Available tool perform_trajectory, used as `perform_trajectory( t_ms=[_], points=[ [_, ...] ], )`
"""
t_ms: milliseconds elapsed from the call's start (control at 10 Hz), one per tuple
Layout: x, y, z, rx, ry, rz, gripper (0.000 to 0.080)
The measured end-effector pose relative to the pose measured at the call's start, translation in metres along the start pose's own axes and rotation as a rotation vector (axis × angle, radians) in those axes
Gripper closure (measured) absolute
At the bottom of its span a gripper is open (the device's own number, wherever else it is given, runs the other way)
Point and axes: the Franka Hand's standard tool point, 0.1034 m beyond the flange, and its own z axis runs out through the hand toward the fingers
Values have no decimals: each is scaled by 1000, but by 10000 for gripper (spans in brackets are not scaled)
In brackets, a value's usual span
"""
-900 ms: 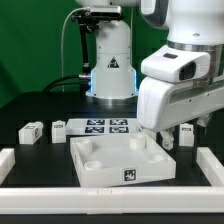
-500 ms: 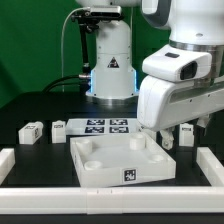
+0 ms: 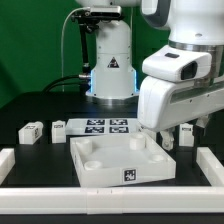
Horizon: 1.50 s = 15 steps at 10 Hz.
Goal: Assemble one leg
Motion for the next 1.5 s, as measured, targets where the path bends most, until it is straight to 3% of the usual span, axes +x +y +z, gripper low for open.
perform_trajectory(
  t_ms=[200, 400, 800, 900, 1100, 1300, 1500],
  points=[
    [-33, 13, 6, -7, 16, -250, 150],
    [-38, 15, 3, -19, 13, -298, 150],
    [-39, 15, 5, -18, 13, -307, 150],
    [-47, 18, 6, -51, 46, -458, 150],
    [-79, 10, 15, -43, 33, -676, 150],
    [-79, 2, 19, -79, 14, -836, 150],
    [-91, 11, 18, -79, 8, -820, 150]
  ],
)
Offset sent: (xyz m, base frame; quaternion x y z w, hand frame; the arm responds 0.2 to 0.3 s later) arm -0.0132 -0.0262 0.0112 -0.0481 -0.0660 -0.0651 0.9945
